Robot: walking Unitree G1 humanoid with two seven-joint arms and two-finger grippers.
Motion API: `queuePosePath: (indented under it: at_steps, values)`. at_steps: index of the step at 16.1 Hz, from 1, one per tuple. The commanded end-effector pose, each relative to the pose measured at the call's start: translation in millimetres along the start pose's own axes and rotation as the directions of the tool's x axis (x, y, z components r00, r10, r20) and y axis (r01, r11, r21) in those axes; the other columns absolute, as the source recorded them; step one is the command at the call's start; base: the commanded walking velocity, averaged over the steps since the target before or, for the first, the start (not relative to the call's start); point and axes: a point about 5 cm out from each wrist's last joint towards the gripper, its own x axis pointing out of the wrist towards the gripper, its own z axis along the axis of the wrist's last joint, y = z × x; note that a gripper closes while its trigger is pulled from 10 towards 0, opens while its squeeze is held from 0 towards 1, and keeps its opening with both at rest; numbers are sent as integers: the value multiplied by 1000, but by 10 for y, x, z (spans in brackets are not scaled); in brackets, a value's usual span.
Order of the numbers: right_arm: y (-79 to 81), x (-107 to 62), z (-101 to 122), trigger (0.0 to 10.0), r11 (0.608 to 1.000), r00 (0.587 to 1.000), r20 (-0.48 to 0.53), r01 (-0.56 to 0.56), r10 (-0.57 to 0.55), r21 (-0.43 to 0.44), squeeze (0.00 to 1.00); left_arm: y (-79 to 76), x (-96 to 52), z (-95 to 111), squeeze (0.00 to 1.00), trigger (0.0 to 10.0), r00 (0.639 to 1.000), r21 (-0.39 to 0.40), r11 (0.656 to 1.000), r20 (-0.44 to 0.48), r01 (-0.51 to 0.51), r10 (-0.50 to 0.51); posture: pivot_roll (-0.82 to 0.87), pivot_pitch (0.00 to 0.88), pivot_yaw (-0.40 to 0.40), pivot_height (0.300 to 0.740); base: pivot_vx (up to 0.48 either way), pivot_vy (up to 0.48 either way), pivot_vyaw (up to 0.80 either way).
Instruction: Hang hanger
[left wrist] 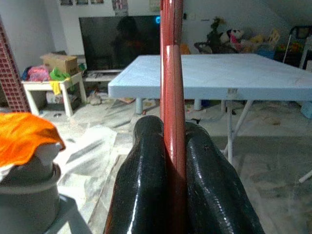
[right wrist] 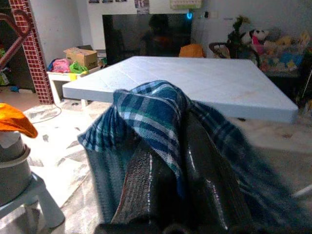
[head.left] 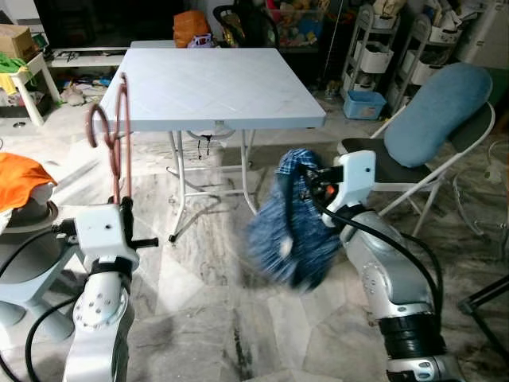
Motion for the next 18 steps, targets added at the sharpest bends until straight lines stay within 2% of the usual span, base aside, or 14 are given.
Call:
queuePosePath:
  at_steps: [1,3,9,13,18]
  values:
    - [-3,45,94,10000,1000,999,34,-6,6,-15,0,11,-10,34,0,10000,1000,-2,1000,20,-9,9,28,0,-36,740,0,0,0]
    - [-75,34,80,10000,1000,999,34,17,-17,-19,0,33,-45,23,0,10000,1000,-4,1000,15,-17,18,40,0,-14,740,120,0,0]
    - [-110,-3,71,10000,999,999,36,30,-29,-23,0,61,-111,11,0,10000,1000,-16,1000,-8,-26,26,30,2,17,740,328,0,0]
    - [-101,-75,95,10000,999,998,46,44,-42,-23,0,14,-95,49,0,10000,1000,-12,1000,-7,18,-18,7,30,33,740,383,0,0]
    - [-106,-84,90,10000,998,997,40,65,-64,-23,0,109,-5,81,0,10000,1000,6,1000,-5,13,-13,0,33,40,740,389,0,0]
